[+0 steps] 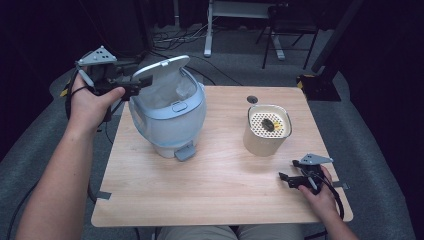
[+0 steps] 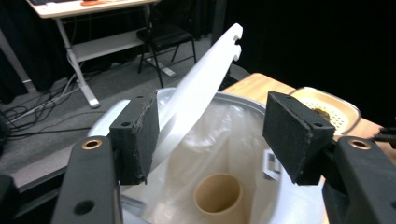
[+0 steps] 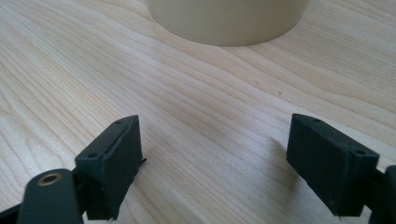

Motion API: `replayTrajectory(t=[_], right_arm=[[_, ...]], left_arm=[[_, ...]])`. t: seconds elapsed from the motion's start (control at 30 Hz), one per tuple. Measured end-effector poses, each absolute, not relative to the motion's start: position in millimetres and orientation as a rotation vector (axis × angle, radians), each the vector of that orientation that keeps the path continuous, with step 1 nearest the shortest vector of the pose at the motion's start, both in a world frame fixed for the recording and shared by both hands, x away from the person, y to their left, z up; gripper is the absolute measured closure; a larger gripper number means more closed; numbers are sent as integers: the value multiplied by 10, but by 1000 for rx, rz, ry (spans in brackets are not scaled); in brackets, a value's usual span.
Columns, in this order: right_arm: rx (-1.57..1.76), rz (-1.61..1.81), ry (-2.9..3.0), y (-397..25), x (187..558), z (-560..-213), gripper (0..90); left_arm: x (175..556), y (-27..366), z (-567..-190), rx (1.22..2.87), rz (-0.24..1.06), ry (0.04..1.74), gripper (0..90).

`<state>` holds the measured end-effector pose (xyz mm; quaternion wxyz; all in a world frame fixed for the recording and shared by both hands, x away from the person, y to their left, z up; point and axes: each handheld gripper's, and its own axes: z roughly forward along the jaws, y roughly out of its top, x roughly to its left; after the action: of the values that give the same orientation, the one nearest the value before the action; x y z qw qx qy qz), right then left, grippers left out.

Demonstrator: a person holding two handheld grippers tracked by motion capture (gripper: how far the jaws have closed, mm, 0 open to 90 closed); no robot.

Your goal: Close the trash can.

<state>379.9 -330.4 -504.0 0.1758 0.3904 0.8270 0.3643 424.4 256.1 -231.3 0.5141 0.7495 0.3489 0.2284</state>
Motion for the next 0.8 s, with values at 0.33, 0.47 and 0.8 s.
replayTrajectory(t=[0.33,0.47,0.8], right_arm=[[1106,1032,2342,-3304,3800,-5039,183],[1108,1033,2340,-3303,3800,-5039,183],[1106,1032,2342,-3304,3799,-5040,183]], left_arm=[[4179,2331,-2485,1854,493,798,371],[4205,2253,-2554,1874,449,794,406],[4335,2122,-2660,1902,384,799,473]])
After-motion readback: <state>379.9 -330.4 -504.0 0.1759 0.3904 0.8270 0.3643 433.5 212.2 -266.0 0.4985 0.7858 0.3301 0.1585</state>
